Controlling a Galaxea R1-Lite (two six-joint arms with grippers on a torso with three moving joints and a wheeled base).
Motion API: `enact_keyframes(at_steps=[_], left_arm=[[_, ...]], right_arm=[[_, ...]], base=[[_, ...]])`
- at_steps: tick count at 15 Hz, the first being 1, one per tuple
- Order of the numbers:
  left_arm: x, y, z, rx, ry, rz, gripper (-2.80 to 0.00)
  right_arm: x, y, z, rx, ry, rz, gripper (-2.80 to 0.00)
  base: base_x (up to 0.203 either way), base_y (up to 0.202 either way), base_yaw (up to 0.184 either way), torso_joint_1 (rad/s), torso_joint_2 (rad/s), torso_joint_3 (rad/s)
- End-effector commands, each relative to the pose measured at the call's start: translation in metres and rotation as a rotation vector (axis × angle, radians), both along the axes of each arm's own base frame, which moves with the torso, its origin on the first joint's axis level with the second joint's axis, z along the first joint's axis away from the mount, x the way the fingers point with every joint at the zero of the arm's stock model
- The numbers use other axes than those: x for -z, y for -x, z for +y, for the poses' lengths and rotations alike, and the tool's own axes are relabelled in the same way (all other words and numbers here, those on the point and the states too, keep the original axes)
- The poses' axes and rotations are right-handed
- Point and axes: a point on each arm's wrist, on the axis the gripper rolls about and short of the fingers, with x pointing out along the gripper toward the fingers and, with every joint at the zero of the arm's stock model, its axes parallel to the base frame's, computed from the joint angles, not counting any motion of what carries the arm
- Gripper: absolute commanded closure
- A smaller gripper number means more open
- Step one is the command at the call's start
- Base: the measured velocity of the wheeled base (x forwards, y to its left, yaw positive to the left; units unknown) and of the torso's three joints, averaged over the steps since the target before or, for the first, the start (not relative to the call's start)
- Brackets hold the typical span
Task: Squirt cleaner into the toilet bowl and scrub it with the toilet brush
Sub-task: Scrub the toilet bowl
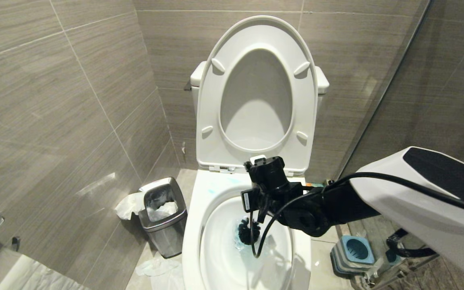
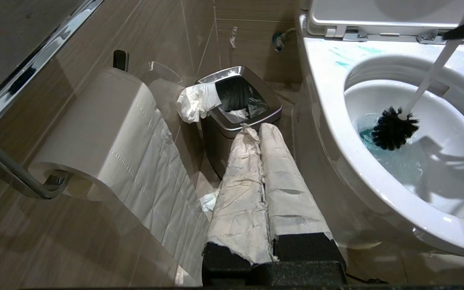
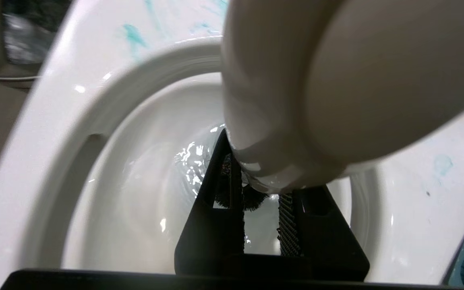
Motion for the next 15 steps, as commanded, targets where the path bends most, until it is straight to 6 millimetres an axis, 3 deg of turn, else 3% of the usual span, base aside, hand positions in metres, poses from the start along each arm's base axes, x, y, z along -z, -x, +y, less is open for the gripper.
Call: enact_keyframes(at_steps=[1, 4, 7, 12, 15], left_arm=[[0.001, 0.000, 0.000, 0.000, 0.000, 0.004, 0.00], [0.001, 0.000, 0.000, 0.000, 0.000, 0.005, 0.00], [0.001, 0.000, 0.000, 0.000, 0.000, 0.005, 0.00], [0.000, 0.000, 0.000, 0.000, 0.000, 0.003, 0.00], [0.001, 0.000, 0.000, 0.000, 0.000, 0.004, 0.00]], right_arm=[[-0.055, 0.031, -0.013, -0.012, -0.082, -0.067, 0.00], [-0.097, 0.052, -0.028, -0.022, -0.119, -0.114, 0.00], [-0.125, 0.063, -0.037, -0.031, -0.090, -0.087, 0.00], [-0.157, 0.073, -0.045, -0.031, -0.049, -0.040, 0.00], [-0.165, 0.078, -0.041, -0.045, -0.043, -0.032, 0.00]], base=[[0.000, 0.000, 0.000, 0.000, 0.00, 0.000], [0.000, 0.000, 0.000, 0.000, 0.00, 0.000], [0.000, 0.000, 0.000, 0.000, 0.00, 0.000], [0.000, 0.000, 0.000, 0.000, 0.00, 0.000], [0.000, 0.000, 0.000, 0.000, 0.00, 0.000]])
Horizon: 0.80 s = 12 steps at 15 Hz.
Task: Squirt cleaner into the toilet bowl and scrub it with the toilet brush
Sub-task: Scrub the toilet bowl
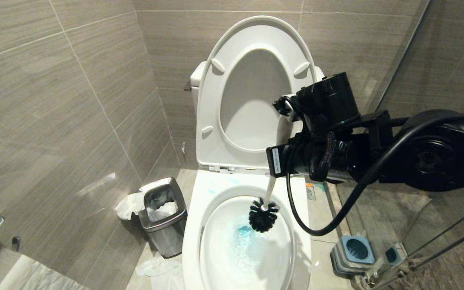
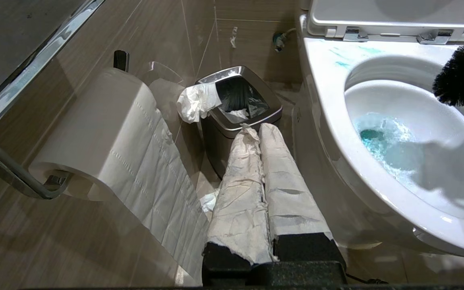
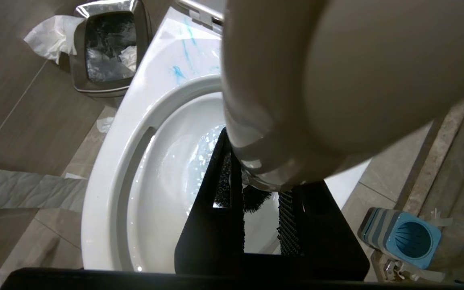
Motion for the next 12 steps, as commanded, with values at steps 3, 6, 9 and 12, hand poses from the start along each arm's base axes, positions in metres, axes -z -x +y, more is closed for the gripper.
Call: enact_keyframes(at_steps=[3, 6, 9, 12], left_arm=[[0.001, 0.000, 0.000, 0.000, 0.000, 0.004, 0.00], [0.001, 0.000, 0.000, 0.000, 0.000, 0.003, 0.00], [0.001, 0.000, 0.000, 0.000, 0.000, 0.004, 0.00], [0.001, 0.000, 0.000, 0.000, 0.000, 0.004, 0.00]], right_arm=[[-0.010, 0.012, 0.006, -0.027, -0.022, -0.015, 0.00], [-0.009, 0.014, 0.007, -0.021, -0.016, -0.020, 0.00], [-0.004, 0.014, 0.011, -0.020, -0.002, -0.011, 0.00], [0.000, 0.012, 0.014, -0.016, 0.004, -0.003, 0.00]], base=[[0.000, 0.000, 0.000, 0.000, 0.00, 0.000], [0.000, 0.000, 0.000, 0.000, 0.00, 0.000], [0.000, 0.000, 0.000, 0.000, 0.00, 0.000], [0.000, 0.000, 0.000, 0.000, 0.00, 0.000]])
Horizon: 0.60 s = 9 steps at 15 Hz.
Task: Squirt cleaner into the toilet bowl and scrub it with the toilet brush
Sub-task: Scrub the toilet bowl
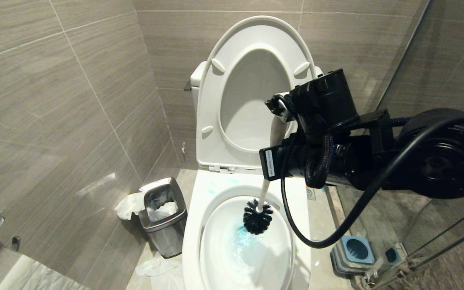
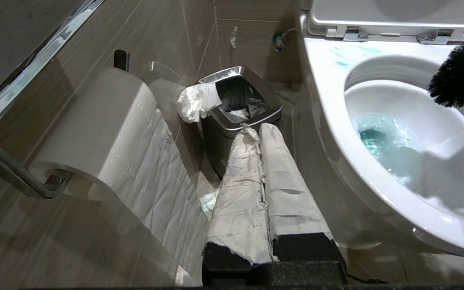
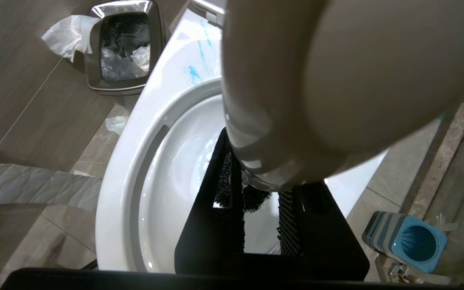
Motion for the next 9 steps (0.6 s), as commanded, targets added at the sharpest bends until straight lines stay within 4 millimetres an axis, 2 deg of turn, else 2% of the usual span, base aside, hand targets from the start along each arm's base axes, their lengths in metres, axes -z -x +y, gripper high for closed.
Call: enact_keyframes(at_steps=[1, 9], left_arm=[[0.0008, -0.0002, 0.0000, 0.000, 0.000, 0.003, 0.00], [0.0008, -0.0003, 0.0000, 0.000, 0.000, 0.005, 0.00]], right_arm=[[0.0054, -0.0019, 0.0036, 0.003, 0.005, 0.012, 0.00], [0.0075, -0.0047, 0.0064, 0.003, 0.006, 0.013, 0.00]], base=[[0.000, 0.000, 0.000, 0.000, 0.00, 0.000], [0.000, 0.000, 0.000, 0.000, 0.00, 0.000]])
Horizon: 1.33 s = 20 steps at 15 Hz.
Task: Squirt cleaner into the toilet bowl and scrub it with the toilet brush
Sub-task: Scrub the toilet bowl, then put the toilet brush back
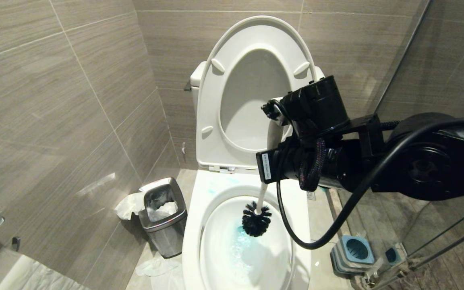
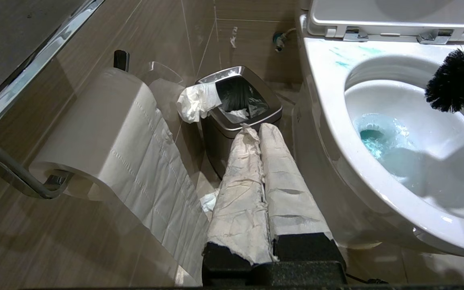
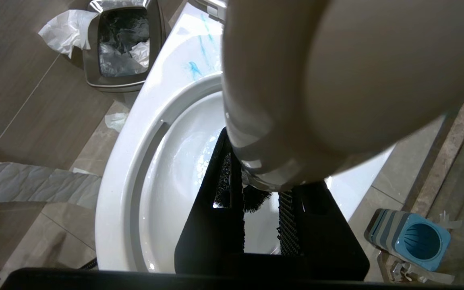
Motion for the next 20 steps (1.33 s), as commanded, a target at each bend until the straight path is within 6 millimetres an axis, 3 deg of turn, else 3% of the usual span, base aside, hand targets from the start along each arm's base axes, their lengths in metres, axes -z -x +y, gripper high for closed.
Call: enact_keyframes(at_steps=[1, 13, 20], left_arm=[[0.000, 0.000, 0.000, 0.000, 0.000, 0.003, 0.00], [0.001, 0.000, 0.000, 0.000, 0.000, 0.004, 0.00], [0.001, 0.000, 0.000, 0.000, 0.000, 0.004, 0.00]], right_arm=[[0.000, -0.002, 0.002, 0.002, -0.002, -0.002, 0.00], [-0.007, -0.001, -0.001, 0.027, -0.008, -0.025, 0.00], [-0.026, -0.006, -0.034, 0.121, -0.019, -0.050, 0.00]], base=[[0.000, 0.000, 0.000, 0.000, 0.00, 0.000], [0.000, 0.000, 0.000, 0.000, 0.00, 0.000], [0.000, 0.000, 0.000, 0.000, 0.00, 0.000]])
